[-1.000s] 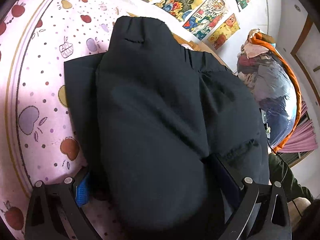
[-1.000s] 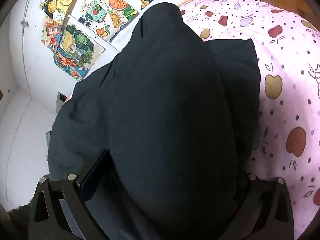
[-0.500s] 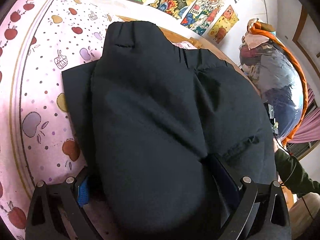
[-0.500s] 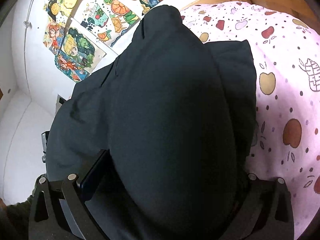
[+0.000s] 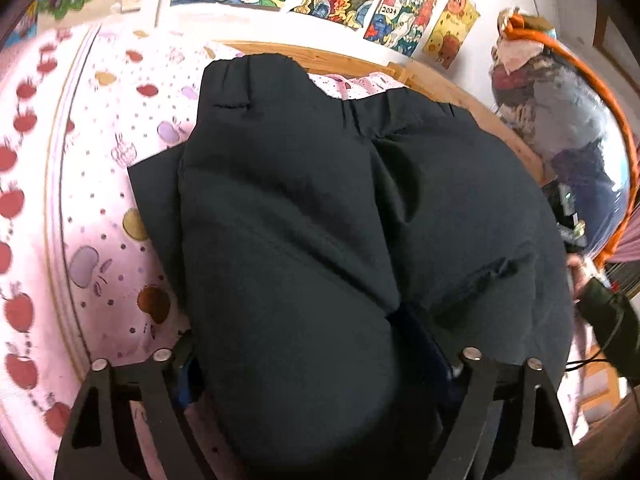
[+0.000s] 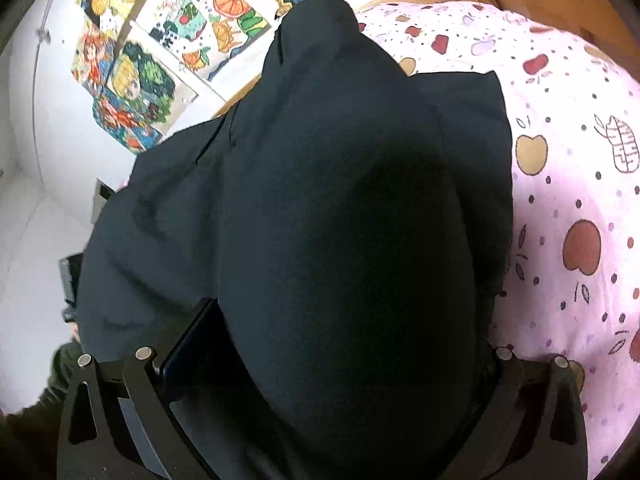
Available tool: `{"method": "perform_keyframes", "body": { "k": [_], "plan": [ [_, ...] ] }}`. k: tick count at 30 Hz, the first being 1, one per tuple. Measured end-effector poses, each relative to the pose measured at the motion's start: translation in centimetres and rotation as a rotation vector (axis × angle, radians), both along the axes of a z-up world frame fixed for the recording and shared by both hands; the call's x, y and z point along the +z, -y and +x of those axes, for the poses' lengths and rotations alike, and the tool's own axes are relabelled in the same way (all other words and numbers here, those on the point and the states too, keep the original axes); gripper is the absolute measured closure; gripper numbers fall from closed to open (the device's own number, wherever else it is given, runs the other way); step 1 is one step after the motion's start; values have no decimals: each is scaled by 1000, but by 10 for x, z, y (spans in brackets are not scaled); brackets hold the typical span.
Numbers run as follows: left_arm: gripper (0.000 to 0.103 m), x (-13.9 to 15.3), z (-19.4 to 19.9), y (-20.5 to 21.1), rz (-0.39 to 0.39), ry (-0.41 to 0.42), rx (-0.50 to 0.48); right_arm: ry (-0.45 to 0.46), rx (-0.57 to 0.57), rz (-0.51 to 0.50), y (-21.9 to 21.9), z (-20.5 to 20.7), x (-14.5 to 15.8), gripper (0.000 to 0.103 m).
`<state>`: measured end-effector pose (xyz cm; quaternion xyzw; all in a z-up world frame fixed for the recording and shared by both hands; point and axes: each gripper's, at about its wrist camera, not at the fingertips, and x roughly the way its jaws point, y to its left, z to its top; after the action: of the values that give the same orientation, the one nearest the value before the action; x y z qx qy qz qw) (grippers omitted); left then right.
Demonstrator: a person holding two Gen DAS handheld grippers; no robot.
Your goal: Fold large clothes
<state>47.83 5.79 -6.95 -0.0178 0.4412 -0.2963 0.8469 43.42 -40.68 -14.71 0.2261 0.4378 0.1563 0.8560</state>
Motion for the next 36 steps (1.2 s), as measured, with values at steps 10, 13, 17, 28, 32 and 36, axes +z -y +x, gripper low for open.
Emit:
{"method": "perform_keyframes", "body": {
  "k": [10,13,17,28,32,36],
  "plan": [
    [45,25,-28,39,225,144,1,6,9,-84,-16,-6,20,25],
    [52,29,-32,47,252,162,18,23,15,-102,-19,-11,24,35],
    [59,33,-38,53,273,186,35,43,8,-134,-21,-16,30,40],
    [78,39,-35,7,17,94,131,67,-16,-272,-47,-21,54,63],
    [83,54,-47,11,34,133,144,115,-10,-288,-51,-29,68,77],
    [85,77,-55,7,-15,140,157,204,-30,-246,-52,-38,94,84]
  ]
}}
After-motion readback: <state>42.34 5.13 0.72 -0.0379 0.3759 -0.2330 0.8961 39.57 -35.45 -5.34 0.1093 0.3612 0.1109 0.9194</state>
